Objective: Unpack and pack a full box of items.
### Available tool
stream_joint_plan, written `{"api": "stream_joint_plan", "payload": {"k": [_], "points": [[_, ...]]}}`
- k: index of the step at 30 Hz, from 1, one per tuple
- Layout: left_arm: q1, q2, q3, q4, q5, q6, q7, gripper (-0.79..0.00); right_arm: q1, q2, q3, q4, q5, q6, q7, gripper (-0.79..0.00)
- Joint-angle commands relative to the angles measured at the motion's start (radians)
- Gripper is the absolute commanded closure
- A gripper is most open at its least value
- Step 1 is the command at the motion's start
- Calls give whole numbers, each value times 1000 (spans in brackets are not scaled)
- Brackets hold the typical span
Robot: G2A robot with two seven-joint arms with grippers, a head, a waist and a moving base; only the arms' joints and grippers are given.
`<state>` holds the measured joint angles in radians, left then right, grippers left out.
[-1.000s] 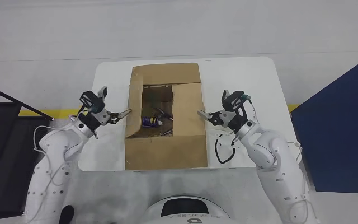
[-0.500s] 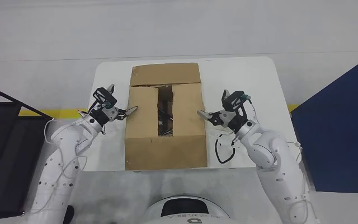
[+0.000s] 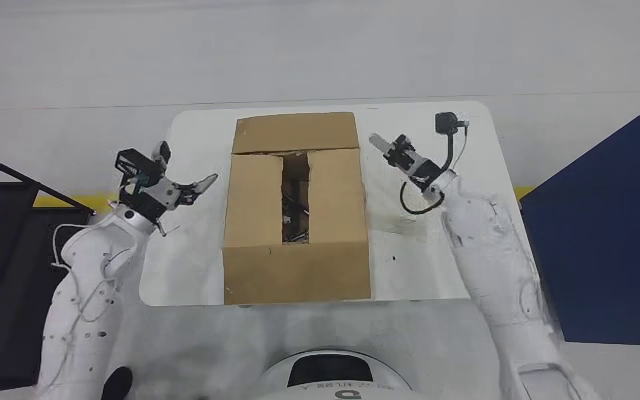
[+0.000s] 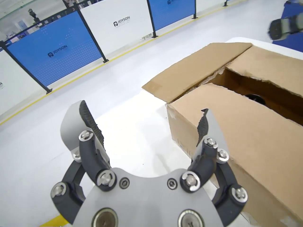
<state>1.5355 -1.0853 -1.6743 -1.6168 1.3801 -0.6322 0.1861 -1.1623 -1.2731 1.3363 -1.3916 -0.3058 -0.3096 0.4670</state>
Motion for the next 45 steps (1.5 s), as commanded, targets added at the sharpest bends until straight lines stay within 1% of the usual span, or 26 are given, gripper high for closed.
{"api": "stream_joint_plan", "payload": {"k": [1, 4, 6, 11, 16, 20, 25, 28, 32, 38, 42, 45], "points": [[31, 7, -19, 8, 27, -72, 80, -785, 82, -11, -45, 98, 6, 11, -1, -785], [63, 14, -33, 32, 72, -117, 162, -785, 155, -25, -116, 168, -33, 6, -10, -785], [75, 17, -38, 51, 96, -126, 205, -785, 198, -35, -159, 210, -77, 42, -26, -785], [97, 22, -54, 81, 119, -125, 281, -785, 266, -60, -227, 283, -25, -14, -26, -785], [104, 24, -69, 96, 108, -104, 305, -785, 287, -68, -225, 324, 76, -137, -30, -785], [104, 24, -69, 96, 108, -104, 305, -785, 279, -63, -205, 333, 134, -234, 12, -785], [104, 24, -69, 96, 108, -104, 305, -785, 263, -45, -176, 326, 126, -305, 90, -785], [104, 24, -69, 96, 108, -104, 305, -785, 247, -31, -159, 306, 113, -346, 159, -785], [104, 24, -69, 96, 108, -104, 305, -785, 232, -15, -133, 286, 84, -329, 213, -785], [104, 24, -69, 96, 108, -104, 305, -785, 205, 1, -144, 205, -53, -292, 269, -785], [109, 23, -65, 92, 99, -98, 296, -785, 170, 7, -141, 126, -105, -270, 217, -785], [118, 25, -72, 98, 89, -98, 300, -785, 136, 12, -114, 65, -125, -241, 139, -785]]}}
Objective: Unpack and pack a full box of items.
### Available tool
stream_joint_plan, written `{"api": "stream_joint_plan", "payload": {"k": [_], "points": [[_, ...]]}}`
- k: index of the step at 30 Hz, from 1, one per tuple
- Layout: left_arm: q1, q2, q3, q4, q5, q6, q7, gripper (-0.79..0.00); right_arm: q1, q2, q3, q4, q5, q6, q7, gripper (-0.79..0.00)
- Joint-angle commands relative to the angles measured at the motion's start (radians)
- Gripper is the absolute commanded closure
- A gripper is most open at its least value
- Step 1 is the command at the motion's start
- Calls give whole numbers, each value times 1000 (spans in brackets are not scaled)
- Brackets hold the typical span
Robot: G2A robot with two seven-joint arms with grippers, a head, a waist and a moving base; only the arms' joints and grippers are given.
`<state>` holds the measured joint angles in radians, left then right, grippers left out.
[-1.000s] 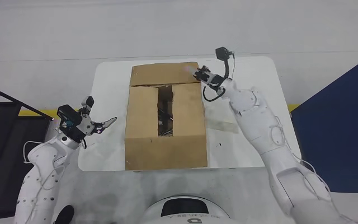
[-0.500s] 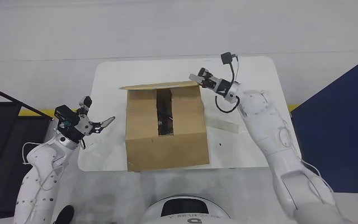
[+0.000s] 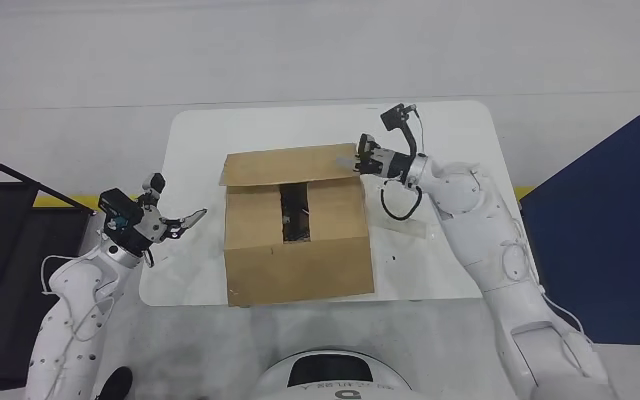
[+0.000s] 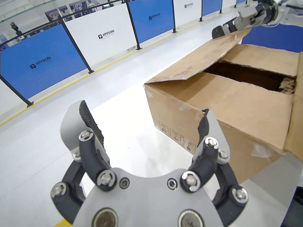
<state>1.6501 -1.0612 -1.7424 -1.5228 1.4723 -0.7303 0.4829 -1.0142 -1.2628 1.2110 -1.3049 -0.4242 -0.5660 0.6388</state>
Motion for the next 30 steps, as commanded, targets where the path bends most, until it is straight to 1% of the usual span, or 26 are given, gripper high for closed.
{"api": "stream_joint_plan", "payload": {"k": [1, 3, 5, 8, 11, 14, 16, 19, 23, 26, 30], "points": [[7, 1, -6, 7, -7, 1, 8, -785, -25, 3, 18, -44, -24, 35, -55, -785], [14, 2, -11, 15, -18, -1, 20, -785, -51, 5, 22, -98, -32, 41, -92, -785], [22, 3, -16, 21, -35, -18, 38, -785, -73, 7, 24, -138, -15, 7, -102, -785], [42, 9, -20, 13, -20, -90, 77, -785, -77, 10, 1, -175, -23, -30, -55, -785], [78, 20, -23, -11, 82, -152, 141, -785, -50, 9, -42, -183, -81, 12, 10, -785], [111, 32, -23, -22, 203, -175, 223, -785, -19, 4, -82, -171, -105, 66, 56, -785], [127, 40, -23, -18, 278, -161, 273, -785, -1, 0, -103, -161, -101, 88, 70, -785], [140, 51, -22, -9, 382, -115, 339, -785, 22, -4, -131, -144, -99, 107, 94, -785], [151, 65, -12, -4, 496, -76, 386, -785, 45, -10, -160, -123, -108, 146, 96, -785], [144, 69, 9, -1, 508, -65, 418, -785, 50, -11, -167, -116, -106, 151, 87, -785], [121, 70, 42, -11, 507, -38, 413, -785, 42, -8, -164, -120, -109, 155, 78, -785]]}}
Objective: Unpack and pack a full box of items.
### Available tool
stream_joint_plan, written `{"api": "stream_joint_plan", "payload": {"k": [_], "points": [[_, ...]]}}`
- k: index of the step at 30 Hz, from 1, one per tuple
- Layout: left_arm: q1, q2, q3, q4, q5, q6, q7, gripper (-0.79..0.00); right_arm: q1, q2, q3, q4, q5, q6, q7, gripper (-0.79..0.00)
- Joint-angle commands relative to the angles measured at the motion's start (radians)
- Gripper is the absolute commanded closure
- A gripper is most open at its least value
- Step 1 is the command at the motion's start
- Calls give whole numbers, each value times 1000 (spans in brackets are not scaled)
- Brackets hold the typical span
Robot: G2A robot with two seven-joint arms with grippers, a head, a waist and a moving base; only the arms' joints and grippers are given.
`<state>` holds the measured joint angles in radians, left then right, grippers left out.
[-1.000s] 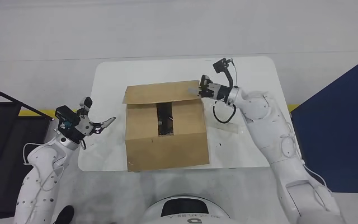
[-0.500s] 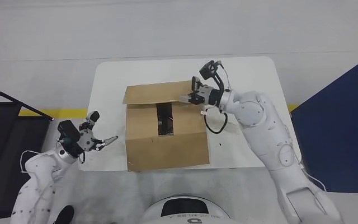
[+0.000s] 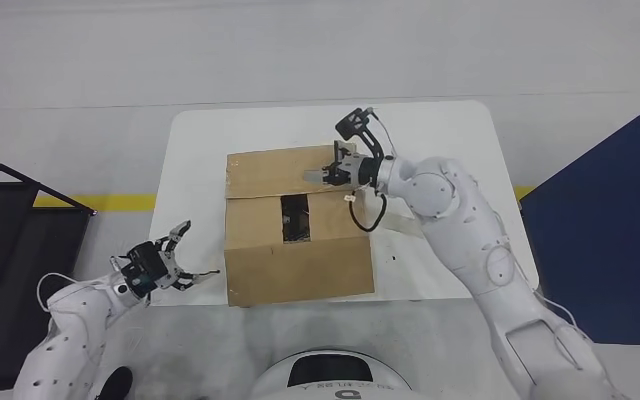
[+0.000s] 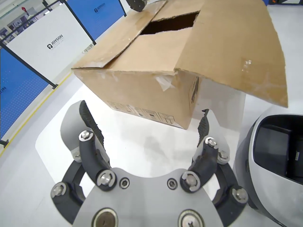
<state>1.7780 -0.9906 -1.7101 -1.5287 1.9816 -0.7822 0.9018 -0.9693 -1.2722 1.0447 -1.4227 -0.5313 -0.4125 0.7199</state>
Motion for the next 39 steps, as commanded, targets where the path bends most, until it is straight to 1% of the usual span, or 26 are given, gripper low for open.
{"api": "stream_joint_plan", "payload": {"k": [1, 3, 6, 9, 11, 14, 18, 22, 25, 28, 30, 33, 36, 39], "points": [[-13, -2, 18, -7, -13, 29, -11, -785, -6, 2, 3, -5, -4, 3, -6, -785], [-29, -6, 39, -13, -53, 53, -16, -785, -15, 4, 7, -12, -8, 5, -13, -785], [-45, -7, 61, -31, -76, 61, -16, -785, -30, 7, 13, -25, -16, 7, -22, -785], [-56, -6, 84, -53, -42, 104, -55, -785, -44, 11, 21, -34, -24, 11, -32, -785], [-63, -6, 98, -58, -48, 102, -56, -785, -52, 13, 27, -40, -25, 11, -39, -785], [-73, -6, 105, -54, -100, 96, -43, -785, -66, 17, 37, -53, -30, 13, -56, -785], [-87, -11, 99, -39, -205, 118, -49, -785, -107, 23, 86, -85, 17, -9, -157, -785], [-99, -16, 91, -33, -327, 117, -80, -785, -155, 29, 146, -106, 104, -76, -257, -785], [-112, -23, 83, -27, -441, 163, -160, -785, -186, 33, 188, -114, 171, -130, -319, -785], [-128, -33, 85, -30, -540, 230, -267, -785, -203, 38, 211, -119, 189, -155, -326, -785], [-141, -39, 88, -30, -607, 290, -354, -785, -206, 41, 216, -128, 168, -147, -312, -785], [-159, -47, 97, -45, -676, 354, -458, -785, -207, 45, 211, -146, 106, -134, -282, -785], [-172, -51, 107, -61, -691, 375, -517, -785, -212, 49, 209, -164, 30, -112, -272, -785], [-181, -54, 111, -70, -714, 387, -543, -785, -228, 53, 213, -188, -30, -100, -282, -785]]}}
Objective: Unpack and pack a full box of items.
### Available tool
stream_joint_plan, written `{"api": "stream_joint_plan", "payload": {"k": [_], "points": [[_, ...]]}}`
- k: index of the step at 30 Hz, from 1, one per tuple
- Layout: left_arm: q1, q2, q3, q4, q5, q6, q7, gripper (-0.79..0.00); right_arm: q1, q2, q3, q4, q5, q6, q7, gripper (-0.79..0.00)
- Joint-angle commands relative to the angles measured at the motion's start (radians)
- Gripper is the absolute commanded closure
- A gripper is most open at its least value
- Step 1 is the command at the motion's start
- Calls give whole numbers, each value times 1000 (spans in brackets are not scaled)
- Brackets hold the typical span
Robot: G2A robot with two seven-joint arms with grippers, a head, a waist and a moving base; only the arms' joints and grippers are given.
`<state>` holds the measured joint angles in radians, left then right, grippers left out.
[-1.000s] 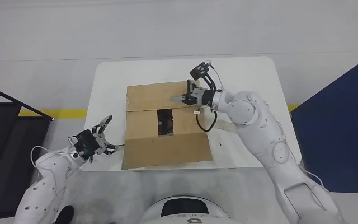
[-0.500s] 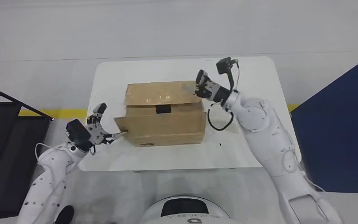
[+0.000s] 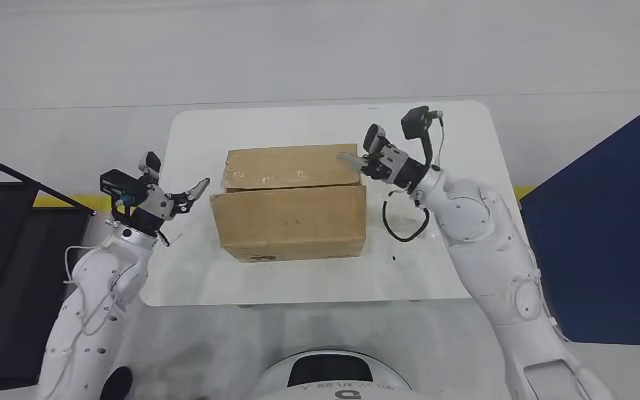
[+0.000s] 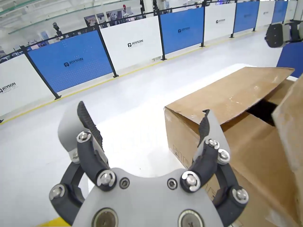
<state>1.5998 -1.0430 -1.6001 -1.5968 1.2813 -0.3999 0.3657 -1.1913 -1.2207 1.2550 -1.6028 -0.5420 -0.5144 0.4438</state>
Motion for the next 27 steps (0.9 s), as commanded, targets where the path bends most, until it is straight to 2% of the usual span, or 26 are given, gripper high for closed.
{"api": "stream_joint_plan", "payload": {"k": [1, 3, 6, 10, 12, 16, 21, 27], "points": [[-6, -3, -1, -5, -30, 13, -12, -785, -12, 3, 9, -15, -44, 12, -15, -785], [-10, -5, -7, -10, -58, 25, -21, -785, -26, 5, 6, -30, -73, 3, -23, -785], [-13, -6, -25, -16, -87, 28, -30, -785, -34, 11, 8, -27, -97, -79, -21, -785], [-4, -4, -52, -28, -104, 9, -25, -785, -22, 19, -11, -14, -239, -136, 16, -785], [4, -4, -64, -37, -105, -4, -20, -785, -13, 18, -32, -6, -308, -109, 30, -785], [22, -4, -69, -62, -90, -29, -3, -785, 5, 11, -78, -9, -436, 20, 21, -785], [31, -5, -52, -72, -47, -49, 3, -785, 17, 6, -108, -8, -497, 86, 4, -785], [0, -9, -6, -50, -4, -47, -22, -785, -1, 6, -106, -27, -546, 168, 10, -785]]}}
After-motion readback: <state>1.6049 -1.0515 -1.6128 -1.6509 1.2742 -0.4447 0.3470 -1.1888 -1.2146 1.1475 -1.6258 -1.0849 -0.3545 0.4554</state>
